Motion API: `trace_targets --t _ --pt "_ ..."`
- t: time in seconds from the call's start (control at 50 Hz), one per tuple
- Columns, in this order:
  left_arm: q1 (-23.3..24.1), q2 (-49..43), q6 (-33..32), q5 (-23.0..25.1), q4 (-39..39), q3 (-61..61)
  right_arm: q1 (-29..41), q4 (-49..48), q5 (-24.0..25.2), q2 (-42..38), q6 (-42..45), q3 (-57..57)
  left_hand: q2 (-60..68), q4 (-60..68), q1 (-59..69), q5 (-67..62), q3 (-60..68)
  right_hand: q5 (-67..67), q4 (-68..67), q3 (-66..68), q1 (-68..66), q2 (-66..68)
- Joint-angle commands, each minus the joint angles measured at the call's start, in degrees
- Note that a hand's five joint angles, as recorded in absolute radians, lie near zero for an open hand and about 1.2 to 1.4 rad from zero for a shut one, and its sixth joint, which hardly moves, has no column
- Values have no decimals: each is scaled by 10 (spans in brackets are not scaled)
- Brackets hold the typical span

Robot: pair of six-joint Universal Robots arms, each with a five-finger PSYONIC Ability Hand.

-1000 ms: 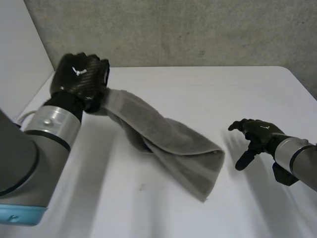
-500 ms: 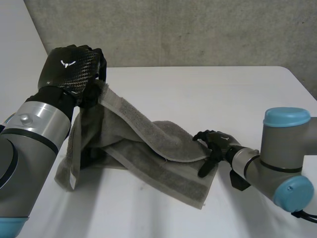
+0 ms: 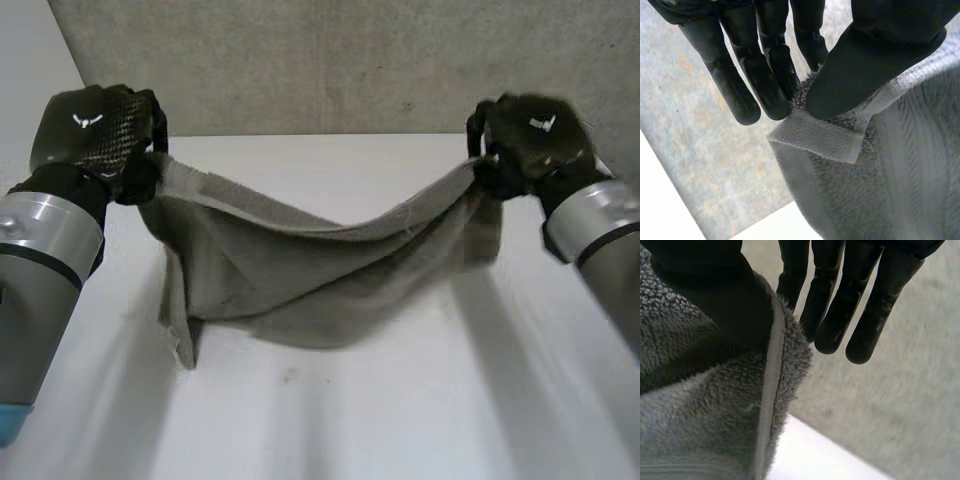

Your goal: Fold the laundry

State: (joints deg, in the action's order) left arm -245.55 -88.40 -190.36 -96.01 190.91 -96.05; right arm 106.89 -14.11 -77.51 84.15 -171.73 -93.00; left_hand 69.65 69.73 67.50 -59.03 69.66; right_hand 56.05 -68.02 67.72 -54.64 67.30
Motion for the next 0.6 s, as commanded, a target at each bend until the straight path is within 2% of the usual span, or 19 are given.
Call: trace_targets --t 0.02,0.06,0.08,0.12,0.14,0.18,0.22,0.36,0.46,0.5,0.52,0.54,0.56,0.58,0.6 --pt "-6 -42 -1 0 -1 0 -6 153 52 48 127 51 104 103 125 -110 103 140 -120 123 -254 127" --pt "-6 -70 -3 1 -7 2 -6 258 53 40 185 82 104 103 125 -110 103 140 -120 123 -254 127" --pt "-6 -70 -3 1 -7 2 -6 259 53 40 185 82 104 103 125 -110 103 140 -120 123 -254 127" --pt "-7 -104 -6 2 -21 3 -4 331 50 7 238 101 104 103 125 -110 103 140 -120 123 -254 127" --pt "-7 -104 -6 2 -21 3 -4 332 50 7 238 101 104 103 125 -110 103 140 -120 123 -254 127" --pt "-8 -124 -6 2 -32 7 1 370 46 -45 278 120 104 103 125 -110 103 140 -120 123 -254 127" --pt "-12 -170 -8 3 -51 15 2 378 42 -72 288 128 104 103 125 -110 103 140 -120 123 -254 127" --pt "-14 -262 -9 5 -75 73 12 378 9 -181 308 165 104 103 125 -110 103 140 -120 123 -254 127" --pt "-14 -313 -9 14 -73 170 31 354 -22 -237 321 245 104 103 125 -110 103 140 -120 123 -254 127" --pt "-13 -324 -9 19 -71 216 44 293 -46 -249 321 314 104 103 125 -110 103 140 -120 123 -254 127" --pt "-13 -330 -9 22 -70 269 44 292 -46 -249 321 314 104 103 125 -110 103 140 -120 123 -254 127" --pt "-13 -334 -8 25 -69 330 45 242 -61 -247 322 343 104 103 125 -110 103 140 -120 123 -254 127" --pt "-13 -334 -8 25 -69 330 46 177 -77 -242 323 366 104 103 125 -110 103 140 -120 123 -254 127" --pt "-13 -337 -7 26 -68 387 46 176 -77 -242 323 366 104 103 125 -110 103 140 -120 123 -254 127" --pt "-13 -337 -7 24 -62 441 46 98 -90 -232 326 374 104 103 125 -110 103 140 -120 123 -254 127"
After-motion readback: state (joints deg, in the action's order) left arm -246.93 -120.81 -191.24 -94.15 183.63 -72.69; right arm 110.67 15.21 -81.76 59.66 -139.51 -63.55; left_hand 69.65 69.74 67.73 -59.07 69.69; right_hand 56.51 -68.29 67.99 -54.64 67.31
